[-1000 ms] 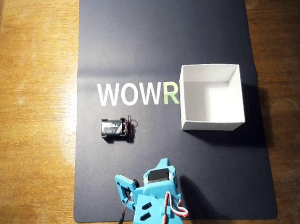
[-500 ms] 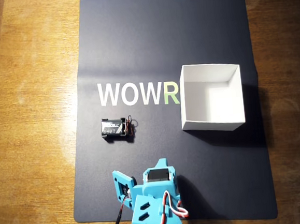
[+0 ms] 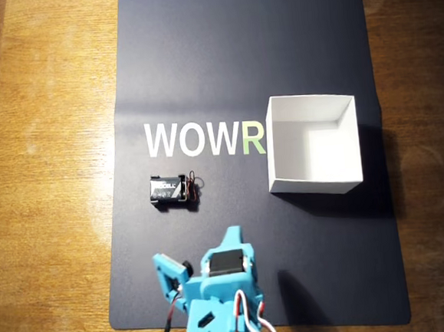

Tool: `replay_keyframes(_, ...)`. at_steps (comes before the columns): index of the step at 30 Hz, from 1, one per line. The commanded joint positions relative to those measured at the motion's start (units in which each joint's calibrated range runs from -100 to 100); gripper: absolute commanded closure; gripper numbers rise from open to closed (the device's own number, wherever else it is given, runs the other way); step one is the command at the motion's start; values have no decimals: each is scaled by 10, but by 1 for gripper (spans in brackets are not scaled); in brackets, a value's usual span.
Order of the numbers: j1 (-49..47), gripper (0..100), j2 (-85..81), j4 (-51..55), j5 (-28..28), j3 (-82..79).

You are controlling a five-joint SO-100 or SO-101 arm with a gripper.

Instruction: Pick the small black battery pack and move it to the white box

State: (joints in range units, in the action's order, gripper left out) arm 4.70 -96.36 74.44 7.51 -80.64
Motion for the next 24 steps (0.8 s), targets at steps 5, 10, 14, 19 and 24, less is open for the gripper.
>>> replay_keyframes(5,-118,99,199,-10,-4,170)
replay_keyframes(10,-178,99,330,-11,-4,279)
replay_keyframes(14,-226,99,422,-11,-2,351)
replay_keyframes(19,-249,99,532,-11,0,402)
replay_keyframes(24,-250,99,626,-11,22,463)
